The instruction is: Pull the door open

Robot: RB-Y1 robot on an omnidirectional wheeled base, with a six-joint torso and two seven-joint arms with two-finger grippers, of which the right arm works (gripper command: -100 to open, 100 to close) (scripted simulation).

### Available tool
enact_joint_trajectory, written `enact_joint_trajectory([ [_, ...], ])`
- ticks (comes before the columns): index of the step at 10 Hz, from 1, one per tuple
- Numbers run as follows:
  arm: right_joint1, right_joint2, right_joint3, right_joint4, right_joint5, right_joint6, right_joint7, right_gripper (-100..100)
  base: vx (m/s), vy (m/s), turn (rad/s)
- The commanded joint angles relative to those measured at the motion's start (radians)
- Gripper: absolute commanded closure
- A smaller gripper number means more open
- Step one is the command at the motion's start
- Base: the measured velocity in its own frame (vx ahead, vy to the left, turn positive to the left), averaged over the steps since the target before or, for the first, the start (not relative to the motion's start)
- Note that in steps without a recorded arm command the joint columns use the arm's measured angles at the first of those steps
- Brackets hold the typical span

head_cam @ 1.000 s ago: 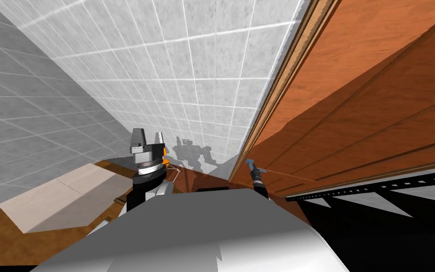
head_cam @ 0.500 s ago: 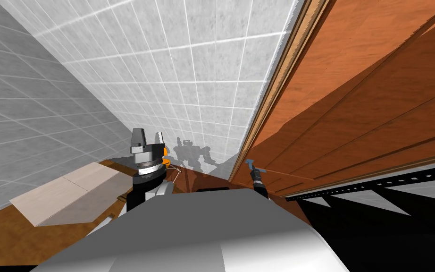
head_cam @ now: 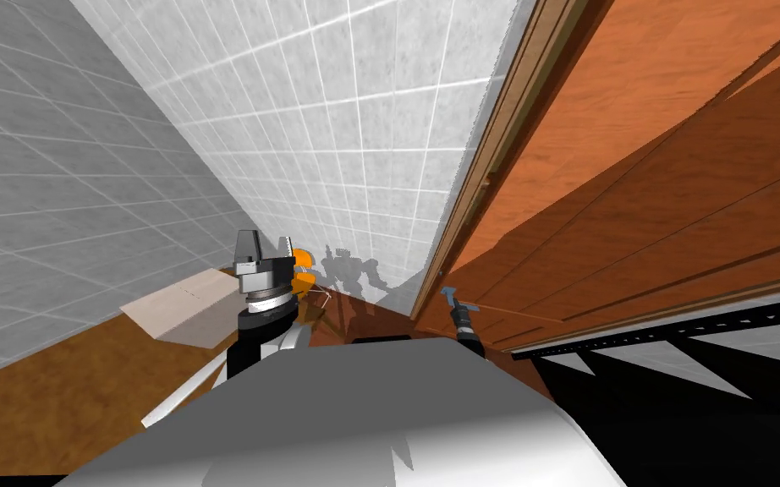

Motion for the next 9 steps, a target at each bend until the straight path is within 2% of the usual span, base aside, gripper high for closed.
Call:
enact_joint_trajectory([
  [1,0.014,-0.015,0.015,0.004,0.007,-0.023,-0.022,100,-0.202,-0.026,0.150],
  [4,0.040,-0.041,0.039,0.007,0.018,-0.058,-0.057,100,-0.248,-0.042,0.135],
  [5,0.036,-0.034,0.035,-0.001,0.016,-0.044,-0.047,100,-0.121,-0.021,0.036],
  [6,0.052,-0.043,0.047,0.009,0.021,-0.069,-0.061,100,-0.154,-0.032,0.155],
  [9,0.075,-0.063,0.061,0.022,0.028,-0.114,-0.084,100,-0.215,-0.050,0.163],
])
